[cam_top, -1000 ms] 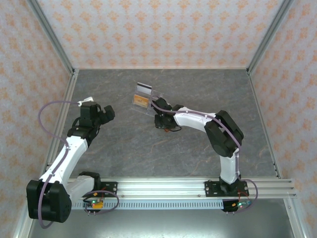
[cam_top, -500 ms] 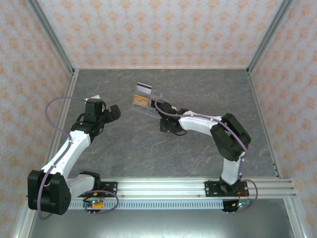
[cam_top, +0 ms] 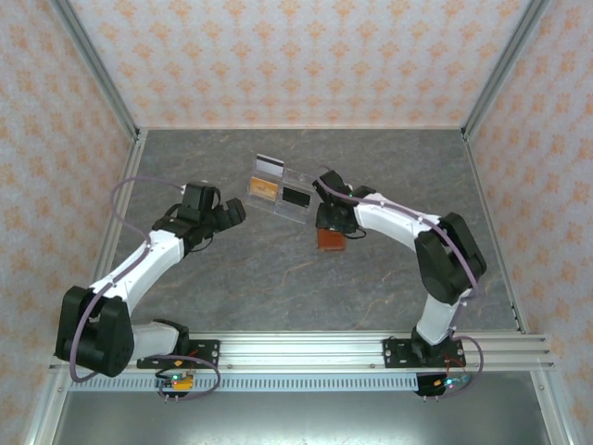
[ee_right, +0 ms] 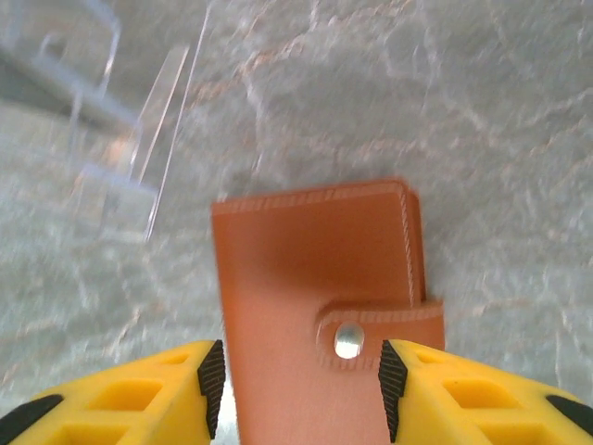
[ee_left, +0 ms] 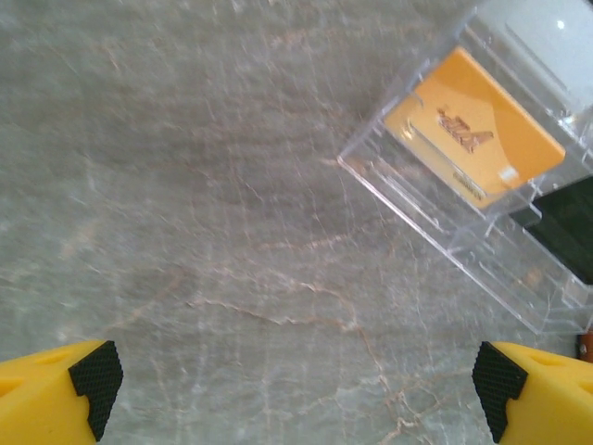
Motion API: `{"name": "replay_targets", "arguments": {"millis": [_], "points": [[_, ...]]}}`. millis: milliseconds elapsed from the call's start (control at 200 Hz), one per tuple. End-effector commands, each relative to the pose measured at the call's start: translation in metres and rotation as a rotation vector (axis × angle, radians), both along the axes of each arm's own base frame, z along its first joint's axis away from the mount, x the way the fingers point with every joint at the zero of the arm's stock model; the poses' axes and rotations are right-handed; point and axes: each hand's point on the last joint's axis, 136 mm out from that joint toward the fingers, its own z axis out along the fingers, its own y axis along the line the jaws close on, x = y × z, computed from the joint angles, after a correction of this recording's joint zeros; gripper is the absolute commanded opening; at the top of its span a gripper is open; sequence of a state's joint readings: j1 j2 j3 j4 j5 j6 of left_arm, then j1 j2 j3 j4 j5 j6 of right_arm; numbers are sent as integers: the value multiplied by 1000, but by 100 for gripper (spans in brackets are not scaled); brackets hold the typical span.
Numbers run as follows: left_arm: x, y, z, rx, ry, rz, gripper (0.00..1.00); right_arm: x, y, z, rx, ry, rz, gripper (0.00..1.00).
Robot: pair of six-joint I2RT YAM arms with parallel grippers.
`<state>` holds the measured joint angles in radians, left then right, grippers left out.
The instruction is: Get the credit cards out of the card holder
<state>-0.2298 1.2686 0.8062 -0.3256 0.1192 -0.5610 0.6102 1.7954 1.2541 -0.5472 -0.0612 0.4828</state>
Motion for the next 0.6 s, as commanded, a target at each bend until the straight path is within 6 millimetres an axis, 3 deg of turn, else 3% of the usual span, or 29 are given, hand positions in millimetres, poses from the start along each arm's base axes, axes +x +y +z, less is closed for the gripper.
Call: {"name": "replay_targets", "arguments": {"millis": [0,170,345,475,596], "points": [[9,-21,9,-81,-14,-14,100,3,-5,-17,-76,55,-9,50],[7,-50,-5,-130,55,-50,95,-12,-10,-38,-113,137,5,47],[3,-86,-23,-154,124,-127,93,-45,8,-46,-96,204,84,45],[-6,-112,-37,-204,167,-183,88,-72,35,-43,-13,262,191,44],[-18,-132,-49,-254,198,-220,82,-69,28,-21,-54,216,243,45]]}}
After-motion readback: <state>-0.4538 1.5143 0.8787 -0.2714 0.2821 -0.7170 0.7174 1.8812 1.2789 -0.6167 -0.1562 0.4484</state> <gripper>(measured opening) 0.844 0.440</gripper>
